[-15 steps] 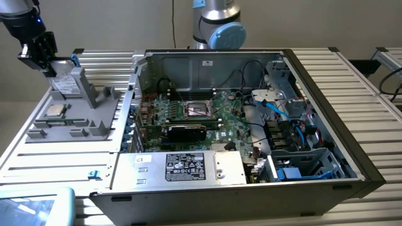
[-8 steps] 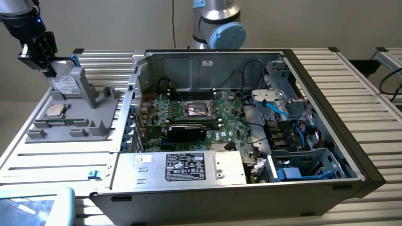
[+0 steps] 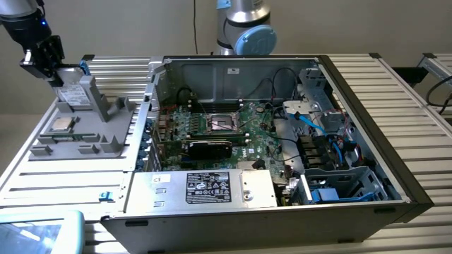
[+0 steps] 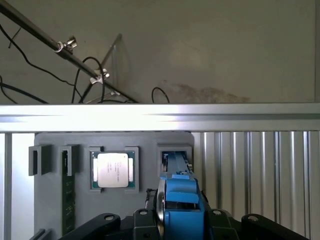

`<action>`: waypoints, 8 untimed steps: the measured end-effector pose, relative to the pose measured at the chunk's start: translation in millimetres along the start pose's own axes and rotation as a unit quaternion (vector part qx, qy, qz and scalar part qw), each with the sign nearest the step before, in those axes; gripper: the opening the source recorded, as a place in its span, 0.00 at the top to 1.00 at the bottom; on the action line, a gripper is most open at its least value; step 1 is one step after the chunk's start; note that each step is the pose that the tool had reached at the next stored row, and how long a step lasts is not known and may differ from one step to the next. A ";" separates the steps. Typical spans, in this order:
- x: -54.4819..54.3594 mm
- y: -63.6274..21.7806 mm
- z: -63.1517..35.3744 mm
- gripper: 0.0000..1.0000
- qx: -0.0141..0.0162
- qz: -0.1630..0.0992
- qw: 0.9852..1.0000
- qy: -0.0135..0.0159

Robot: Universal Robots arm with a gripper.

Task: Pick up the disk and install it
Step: 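Pick up the disk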

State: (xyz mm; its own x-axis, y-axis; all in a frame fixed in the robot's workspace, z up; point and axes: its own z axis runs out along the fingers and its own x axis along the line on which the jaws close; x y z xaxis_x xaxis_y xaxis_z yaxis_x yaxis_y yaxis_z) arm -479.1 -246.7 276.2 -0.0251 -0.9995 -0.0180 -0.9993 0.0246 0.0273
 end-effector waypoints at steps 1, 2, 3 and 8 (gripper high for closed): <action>-0.1 0.0 0.0 0.62 0.000 0.000 1.000 0.000; -0.1 0.0 0.0 0.62 0.000 0.000 1.000 -0.001; -0.2 0.0 0.0 0.62 0.000 0.000 1.000 -0.002; -0.9 0.0 0.0 0.62 0.000 0.000 1.000 -0.005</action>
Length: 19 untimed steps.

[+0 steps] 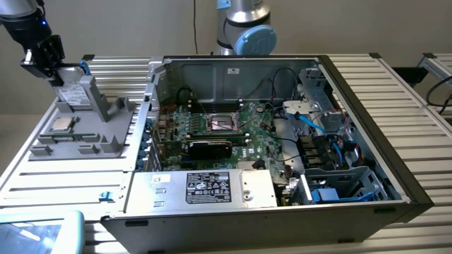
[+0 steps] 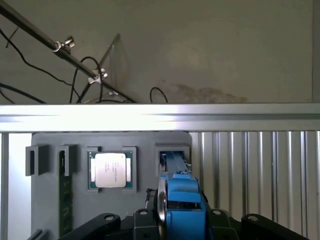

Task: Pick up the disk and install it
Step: 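Pick up the disk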

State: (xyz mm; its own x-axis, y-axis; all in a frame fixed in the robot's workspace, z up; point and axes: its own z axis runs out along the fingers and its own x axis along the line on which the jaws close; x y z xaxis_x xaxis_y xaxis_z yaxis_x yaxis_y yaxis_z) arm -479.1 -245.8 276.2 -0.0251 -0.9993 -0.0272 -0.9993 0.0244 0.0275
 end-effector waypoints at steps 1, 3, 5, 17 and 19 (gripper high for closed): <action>0.0 0.0 0.0 0.62 0.000 0.000 1.000 -0.001; 0.1 0.0 -0.1 0.62 0.000 0.000 1.000 -0.003; 0.1 0.0 -0.1 0.62 0.000 0.000 1.000 -0.005; 0.2 0.0 0.0 0.63 0.000 0.000 1.000 -0.009; 0.2 0.0 0.0 0.63 0.000 0.000 1.000 -0.010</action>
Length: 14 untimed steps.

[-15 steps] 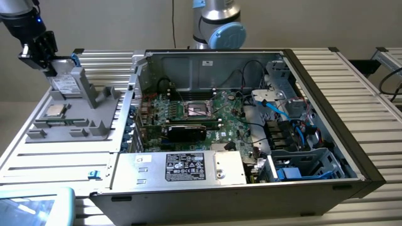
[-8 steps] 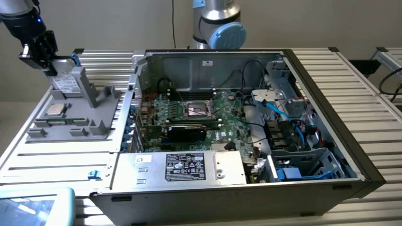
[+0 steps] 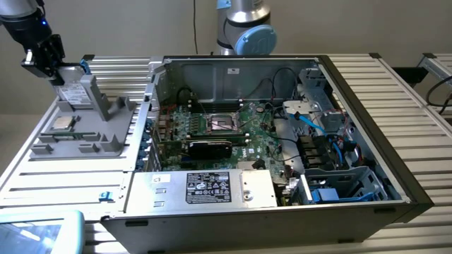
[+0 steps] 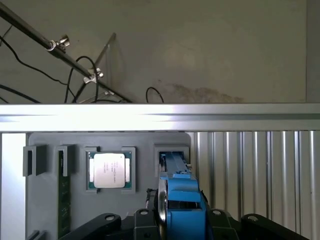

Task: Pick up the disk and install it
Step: 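Pick up the disk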

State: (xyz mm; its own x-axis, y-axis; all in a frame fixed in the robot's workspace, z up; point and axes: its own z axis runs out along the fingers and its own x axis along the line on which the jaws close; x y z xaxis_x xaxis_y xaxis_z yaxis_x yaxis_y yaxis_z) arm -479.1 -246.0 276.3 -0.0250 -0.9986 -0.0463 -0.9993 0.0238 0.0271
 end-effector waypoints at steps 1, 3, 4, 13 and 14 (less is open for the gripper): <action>0.0 0.0 0.0 0.63 0.000 0.000 1.000 0.000; 0.0 0.0 0.0 0.63 0.000 0.000 1.000 0.000; 0.0 0.0 0.0 0.63 0.000 0.000 1.000 0.000; -0.3 0.3 -9.6 0.63 0.000 0.000 1.000 0.000; -0.4 0.3 -10.3 0.63 0.000 0.000 1.000 0.000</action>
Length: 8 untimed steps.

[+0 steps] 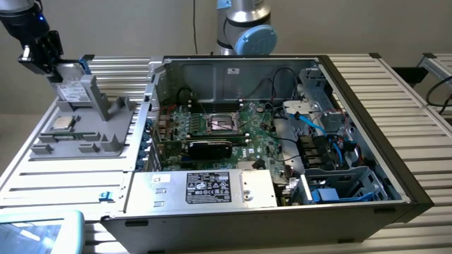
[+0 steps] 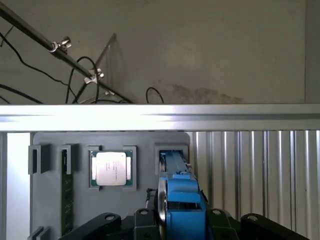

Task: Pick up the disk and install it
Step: 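Pick up the disk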

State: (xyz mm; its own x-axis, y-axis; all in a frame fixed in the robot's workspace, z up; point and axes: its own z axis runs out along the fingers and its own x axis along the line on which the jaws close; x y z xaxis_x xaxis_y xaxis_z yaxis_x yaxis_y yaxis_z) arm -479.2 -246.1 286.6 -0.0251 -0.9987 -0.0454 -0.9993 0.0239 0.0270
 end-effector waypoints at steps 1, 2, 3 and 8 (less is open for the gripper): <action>-0.1 0.0 -1.2 0.63 0.000 0.000 1.000 0.000; -0.2 0.1 -3.9 0.63 0.000 0.000 1.000 0.000; -0.4 0.2 -7.7 0.63 0.000 0.000 1.000 0.000; -1.2 0.7 -26.8 0.63 0.000 0.000 1.000 0.001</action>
State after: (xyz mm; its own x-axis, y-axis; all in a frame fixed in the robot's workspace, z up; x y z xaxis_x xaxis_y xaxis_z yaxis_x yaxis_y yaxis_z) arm -479.1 -246.1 313.5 -0.0251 -0.9988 -0.0431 -0.9994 0.0239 0.0266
